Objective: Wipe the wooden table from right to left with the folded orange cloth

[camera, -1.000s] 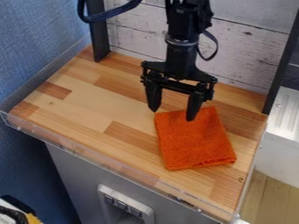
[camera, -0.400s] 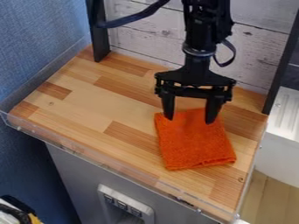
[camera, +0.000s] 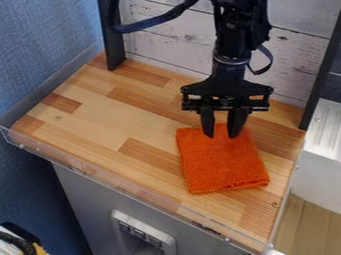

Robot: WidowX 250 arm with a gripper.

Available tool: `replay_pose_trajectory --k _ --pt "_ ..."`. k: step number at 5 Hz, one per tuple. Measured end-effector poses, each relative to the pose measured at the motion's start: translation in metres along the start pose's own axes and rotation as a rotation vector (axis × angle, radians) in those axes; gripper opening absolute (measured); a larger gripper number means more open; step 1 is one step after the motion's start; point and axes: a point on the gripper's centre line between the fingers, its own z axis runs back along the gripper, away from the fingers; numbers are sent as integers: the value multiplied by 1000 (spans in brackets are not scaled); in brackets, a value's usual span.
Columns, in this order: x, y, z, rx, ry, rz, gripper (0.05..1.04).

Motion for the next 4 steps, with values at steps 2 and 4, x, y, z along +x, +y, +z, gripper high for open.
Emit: replay_pose_trajectory --k 2,4 --pt "1 -1 -11 4 5 51 65" --pt "-2 0 -27 28 32 73 58"
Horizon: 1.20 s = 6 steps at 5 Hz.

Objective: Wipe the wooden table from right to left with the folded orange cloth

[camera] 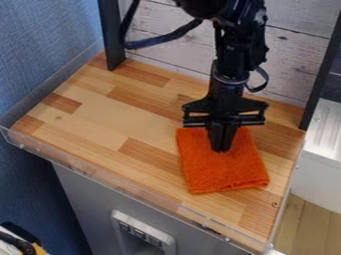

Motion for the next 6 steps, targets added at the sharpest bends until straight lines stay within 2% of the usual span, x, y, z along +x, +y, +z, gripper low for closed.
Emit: replay_pose_trajectory --k 2,3,4,6 --pt "0 -4 -16 -1 20 15 58" --pt "5 0 -18 -13 35 -55 58" --pt "22 15 -19 -31 32 -148 58" --pt "62 68 -20 -50 12 -324 58"
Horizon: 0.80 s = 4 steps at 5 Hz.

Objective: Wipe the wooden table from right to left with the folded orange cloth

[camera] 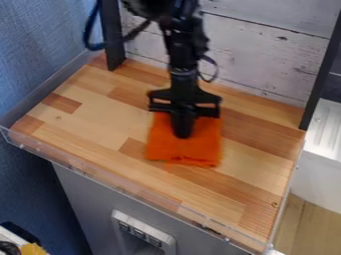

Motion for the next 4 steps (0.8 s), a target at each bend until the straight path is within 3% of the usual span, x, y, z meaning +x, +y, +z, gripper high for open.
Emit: replay_pose_trajectory --k 2,4 --pt "15 61 2 -1 -12 -136 58" --pt "10 105 5 9 -4 -214 58"
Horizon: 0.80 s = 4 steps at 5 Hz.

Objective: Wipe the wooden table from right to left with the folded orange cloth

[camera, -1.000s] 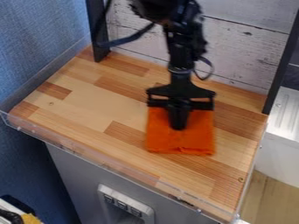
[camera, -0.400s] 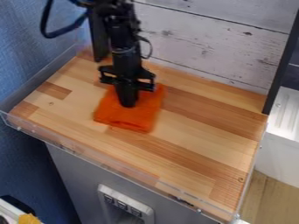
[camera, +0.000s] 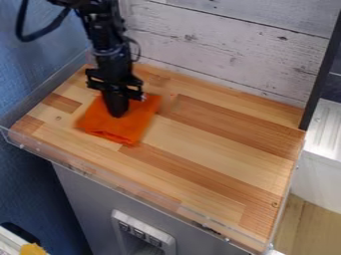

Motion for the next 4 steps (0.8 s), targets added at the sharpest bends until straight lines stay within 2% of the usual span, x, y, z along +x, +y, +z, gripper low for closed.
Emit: replay_pose_trajectory --k 2,4 --pt "-10 24 1 17 6 -36 58" --pt "-14 25 -2 33 2 -64 58"
